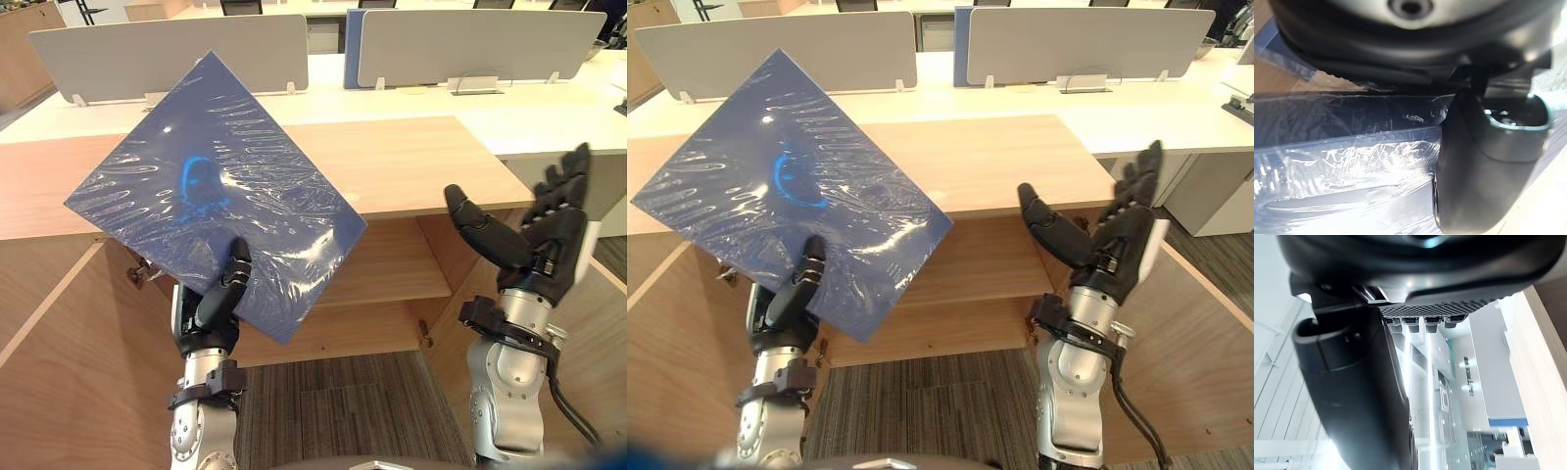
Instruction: Walk over to the cabinet, pick up the folder, carry it to the office cabinet, place the folder inside the office cabinet, then close the office cabinet door
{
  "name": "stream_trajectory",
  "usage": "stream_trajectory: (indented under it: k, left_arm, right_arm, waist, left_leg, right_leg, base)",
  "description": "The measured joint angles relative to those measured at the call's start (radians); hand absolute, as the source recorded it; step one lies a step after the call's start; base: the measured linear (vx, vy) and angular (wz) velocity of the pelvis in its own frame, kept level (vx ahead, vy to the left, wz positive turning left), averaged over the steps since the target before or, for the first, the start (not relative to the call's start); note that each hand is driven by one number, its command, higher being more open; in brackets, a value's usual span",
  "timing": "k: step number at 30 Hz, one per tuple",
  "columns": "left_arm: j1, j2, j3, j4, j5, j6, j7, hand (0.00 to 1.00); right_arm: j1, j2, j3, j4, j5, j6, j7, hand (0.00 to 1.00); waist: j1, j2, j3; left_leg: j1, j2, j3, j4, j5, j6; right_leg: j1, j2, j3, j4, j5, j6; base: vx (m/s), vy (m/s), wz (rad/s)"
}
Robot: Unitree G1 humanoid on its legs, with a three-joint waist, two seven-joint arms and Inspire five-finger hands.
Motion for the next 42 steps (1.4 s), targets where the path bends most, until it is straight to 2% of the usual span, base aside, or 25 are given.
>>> stream_trajectory:
  k: [1,4,10,16,24,29,30,37,42]
  left_arm:
    - [-0.016,0.010,0.017,0.003,0.013,0.003,-0.023,0.00]
    - [-0.041,0.035,0.025,0.009,0.017,0.004,-0.058,0.00]
    - [-0.095,0.113,0.021,0.009,0.034,0.006,-0.162,0.00]
    - [-0.113,0.177,0.008,-0.033,0.031,0.005,-0.222,0.00]
    - [-0.122,0.229,-0.026,-0.046,-0.037,0.005,-0.223,0.00]
    - [-0.141,0.280,-0.036,-0.046,-0.068,0.004,-0.223,0.00]
    - [-0.142,0.295,-0.036,-0.046,-0.069,0.004,-0.223,0.00]
    - [-0.143,0.432,-0.036,-0.046,-0.104,-0.009,-0.220,0.00]
    - [-0.147,0.483,-0.057,-0.046,-0.103,-0.036,-0.208,0.00]
  right_arm:
    - [-0.030,-0.033,0.003,0.040,0.068,0.000,0.054,1.00]
    - [-0.087,-0.091,0.013,0.087,0.204,0.005,0.136,1.00]
    - [-0.299,-0.307,0.121,0.188,0.439,0.012,0.293,1.00]
    - [-0.414,-0.393,0.160,0.259,0.542,0.019,0.343,1.00]
    - [-0.536,-0.529,0.214,0.312,0.621,0.021,0.395,1.00]
    - [-0.636,-0.630,0.331,0.339,0.700,0.015,0.452,1.00]
    - [-0.652,-0.662,0.368,0.344,0.738,0.014,0.475,0.00]
    - [-0.732,-0.929,0.568,0.356,0.950,0.047,0.609,0.00]
    - [-0.745,-1.028,0.621,0.346,1.011,0.048,0.641,0.00]
  waist:
    - [0.003,-0.001,0.000]
    - [0.005,-0.002,0.001]
    - [0.005,-0.012,0.004]
    - [0.009,-0.018,0.004]
    - [0.005,-0.020,0.005]
    - [0.001,-0.022,0.006]
    - [0.001,-0.023,0.006]
    - [0.011,-0.034,0.007]
    - [0.025,-0.034,0.005]
  left_leg:
    - [-0.001,0.000,0.004,0.000,0.000,0.000]
    - [-0.001,0.000,0.005,0.000,0.000,0.000]
    - [0.000,0.003,0.003,0.000,0.001,0.002]
    - [0.001,0.002,0.001,0.000,0.001,0.002]
    - [0.003,0.002,0.000,-0.001,0.002,0.003]
    - [0.007,0.002,0.000,-0.001,0.003,0.004]
    - [0.008,0.002,0.000,-0.001,0.003,0.004]
    - [0.005,0.002,-0.004,-0.004,0.004,0.004]
    - [-0.001,0.002,-0.007,-0.005,0.005,0.003]
  right_leg:
    - [-0.004,0.000,0.004,0.000,0.002,-0.001]
    - [-0.004,0.001,0.006,0.000,0.003,-0.001]
    - [-0.002,0.005,0.006,0.001,0.006,-0.003]
    - [0.001,0.004,0.005,0.001,0.007,-0.003]
    - [0.003,0.004,0.004,0.000,0.009,-0.004]
    - [0.007,0.004,0.004,0.000,0.010,-0.005]
    - [0.007,0.004,0.004,0.000,0.010,-0.005]
    - [0.006,0.004,-0.001,0.000,0.011,-0.005]
    - [0.002,0.004,-0.004,0.000,0.011,-0.005]
  base:
    - [-0.03,0.041,-0.10]
    - [-0.01,0.013,-0.02]
    - [0.00,0.006,0.00]
    - [-0.01,0.022,0.00]
    - [0.00,0.000,0.00]
    - [0.00,0.000,0.00]
    - [0.00,0.000,0.00]
    - [0.00,0.000,0.00]
    - [0.00,0.000,0.00]
